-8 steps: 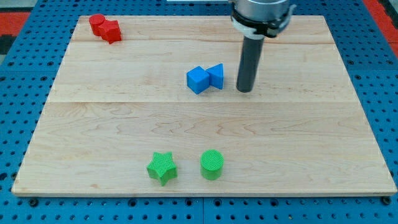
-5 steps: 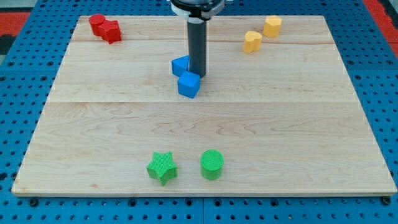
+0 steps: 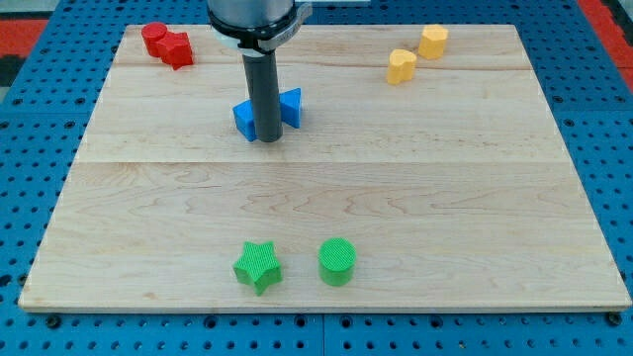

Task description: Separate the blue blocks

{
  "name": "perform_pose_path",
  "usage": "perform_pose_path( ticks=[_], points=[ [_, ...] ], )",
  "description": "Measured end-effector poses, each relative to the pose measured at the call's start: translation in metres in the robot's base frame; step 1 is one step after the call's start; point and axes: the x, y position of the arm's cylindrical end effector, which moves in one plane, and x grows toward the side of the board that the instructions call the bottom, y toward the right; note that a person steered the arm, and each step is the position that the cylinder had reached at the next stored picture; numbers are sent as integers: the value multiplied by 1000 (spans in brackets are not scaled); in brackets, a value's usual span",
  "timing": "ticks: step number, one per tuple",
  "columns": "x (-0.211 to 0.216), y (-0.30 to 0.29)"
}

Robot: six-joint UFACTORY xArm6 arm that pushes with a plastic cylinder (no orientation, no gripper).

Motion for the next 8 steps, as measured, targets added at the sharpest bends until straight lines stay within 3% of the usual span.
perform_pose_path(
  ticks=[2,3,4,6,8],
  points=[
    [-71,83],
    [-130,73],
    [-116,65],
    [-47,112],
    [-68,2]
  ],
)
